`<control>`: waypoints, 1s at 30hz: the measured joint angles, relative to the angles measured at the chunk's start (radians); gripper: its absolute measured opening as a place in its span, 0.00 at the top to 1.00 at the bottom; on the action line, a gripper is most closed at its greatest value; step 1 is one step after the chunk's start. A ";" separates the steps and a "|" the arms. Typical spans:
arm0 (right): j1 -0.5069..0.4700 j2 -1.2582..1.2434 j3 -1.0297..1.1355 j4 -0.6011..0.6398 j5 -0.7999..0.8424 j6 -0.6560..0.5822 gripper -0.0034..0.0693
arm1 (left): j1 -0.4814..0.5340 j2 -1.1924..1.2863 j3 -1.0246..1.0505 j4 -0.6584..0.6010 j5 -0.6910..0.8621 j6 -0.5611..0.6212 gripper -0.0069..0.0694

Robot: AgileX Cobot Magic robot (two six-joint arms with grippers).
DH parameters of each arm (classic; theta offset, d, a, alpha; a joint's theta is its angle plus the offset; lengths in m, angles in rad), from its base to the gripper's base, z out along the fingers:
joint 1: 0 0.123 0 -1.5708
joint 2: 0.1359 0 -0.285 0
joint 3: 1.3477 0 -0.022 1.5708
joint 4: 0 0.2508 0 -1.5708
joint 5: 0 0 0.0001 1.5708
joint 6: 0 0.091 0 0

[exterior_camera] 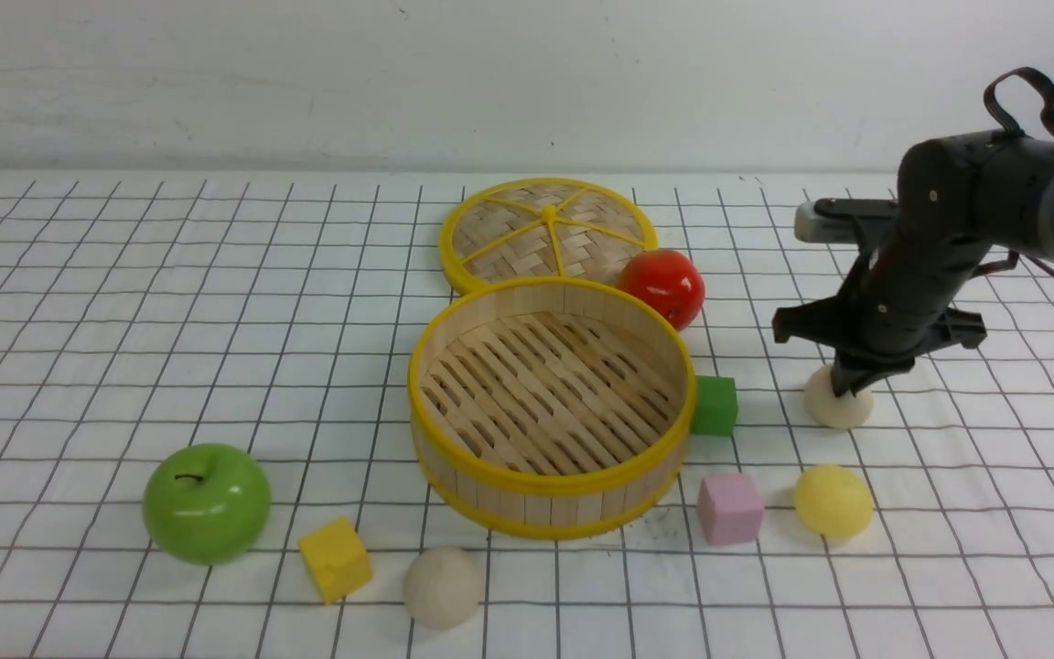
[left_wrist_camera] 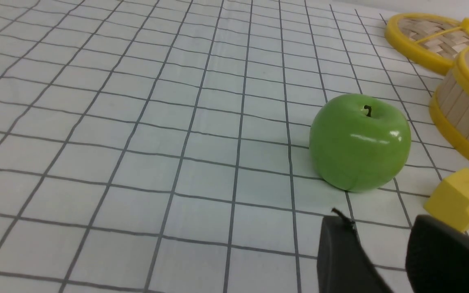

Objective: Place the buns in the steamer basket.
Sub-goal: Use the right arm to grab a steamed stuffed bun, then use the right arm to put the steamed stuffed bun into the steamer

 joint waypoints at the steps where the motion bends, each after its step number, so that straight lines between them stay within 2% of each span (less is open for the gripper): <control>1: 0.000 -0.006 -0.008 0.016 0.006 -0.012 0.95 | 0.000 0.000 0.000 0.000 0.000 0.000 0.60; 7: 0.011 -0.127 -0.102 0.211 0.017 -0.135 0.95 | 0.000 0.000 0.000 0.000 0.000 0.000 0.60; 14: 0.093 -0.184 -0.122 0.499 0.009 -0.373 0.95 | 0.000 0.000 0.000 0.000 0.000 0.000 0.60; 19: 0.169 -0.093 -0.122 0.523 -0.001 -0.434 0.94 | 0.000 0.000 0.000 0.000 0.000 0.000 0.60; 24: 0.189 -0.012 -0.121 0.489 -0.033 -0.402 0.87 | 0.000 0.000 0.000 0.000 0.000 0.000 0.60; 29: 0.188 0.014 -0.121 0.473 -0.032 -0.353 0.62 | 0.000 0.000 0.000 0.000 0.000 0.000 0.60; 30: 0.188 0.013 -0.121 0.473 -0.032 -0.351 0.61 | 0.000 0.000 0.000 0.000 0.000 0.000 0.60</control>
